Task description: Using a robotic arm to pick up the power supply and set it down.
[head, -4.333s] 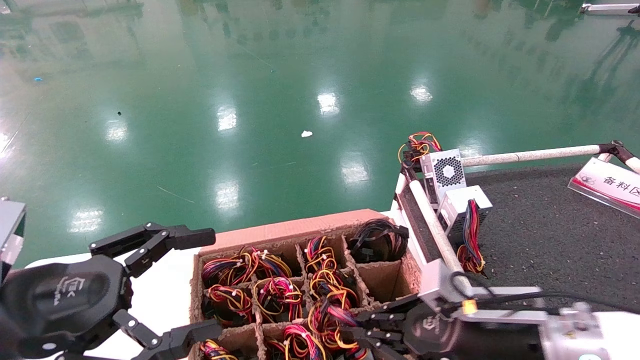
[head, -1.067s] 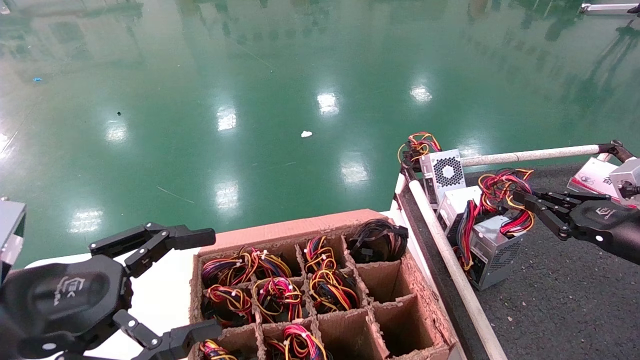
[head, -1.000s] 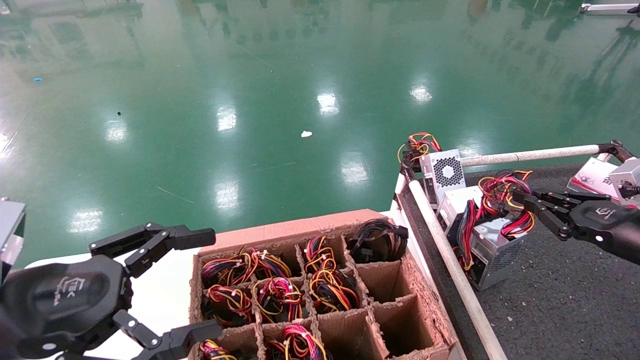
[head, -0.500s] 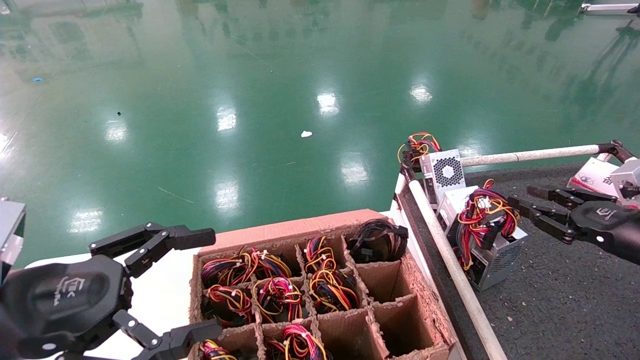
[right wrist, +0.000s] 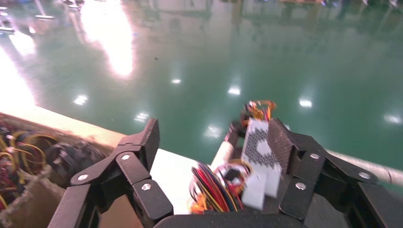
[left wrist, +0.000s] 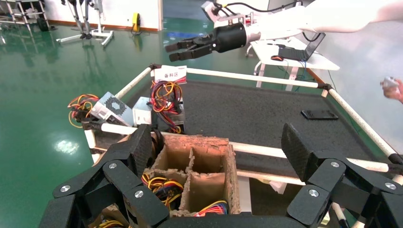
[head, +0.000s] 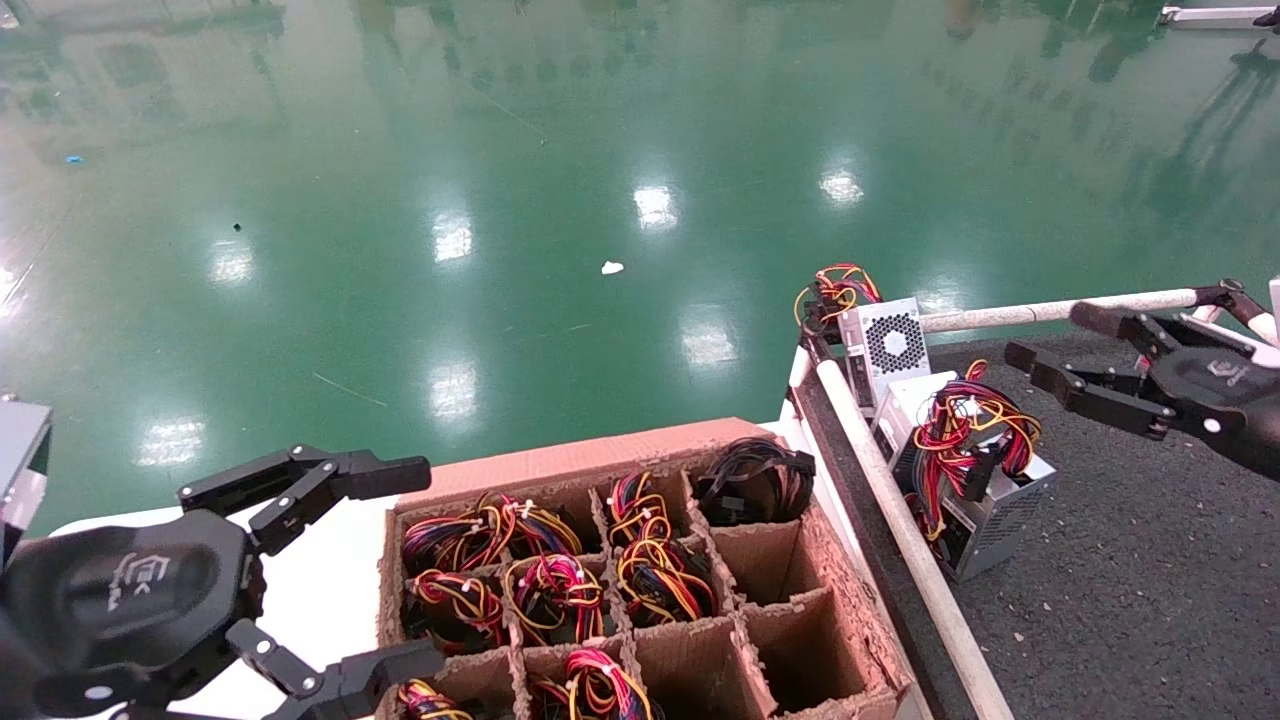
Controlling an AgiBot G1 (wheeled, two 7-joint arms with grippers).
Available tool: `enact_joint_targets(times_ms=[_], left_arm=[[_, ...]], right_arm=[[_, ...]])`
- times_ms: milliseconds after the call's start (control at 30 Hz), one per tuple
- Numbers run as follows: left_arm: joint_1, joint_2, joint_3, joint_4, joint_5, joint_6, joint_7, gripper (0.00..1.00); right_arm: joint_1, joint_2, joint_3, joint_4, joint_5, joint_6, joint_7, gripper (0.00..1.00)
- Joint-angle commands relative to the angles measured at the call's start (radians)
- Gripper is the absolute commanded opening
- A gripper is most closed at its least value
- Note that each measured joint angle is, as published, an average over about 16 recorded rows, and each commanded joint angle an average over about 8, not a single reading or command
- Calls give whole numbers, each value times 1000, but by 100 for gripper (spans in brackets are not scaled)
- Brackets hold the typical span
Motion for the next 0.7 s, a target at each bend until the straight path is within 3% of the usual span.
enact_joint_targets(times_ms=[33,100,133,700], left_arm=[[0,0,0,0,0,0,0,100],[0,0,0,0,0,0,0,100],[0,0,0,0,0,0,0,100],[0,0,0,0,0,0,0,100]], right_arm=[[-6,-2,3,-1,4,0,-3,68],[-7,-4,5,-3,8,3,-3,92],[-8,-5,6,-4,9,4,-3,100],[-6,-3,6,-2,9,4,-1,100]])
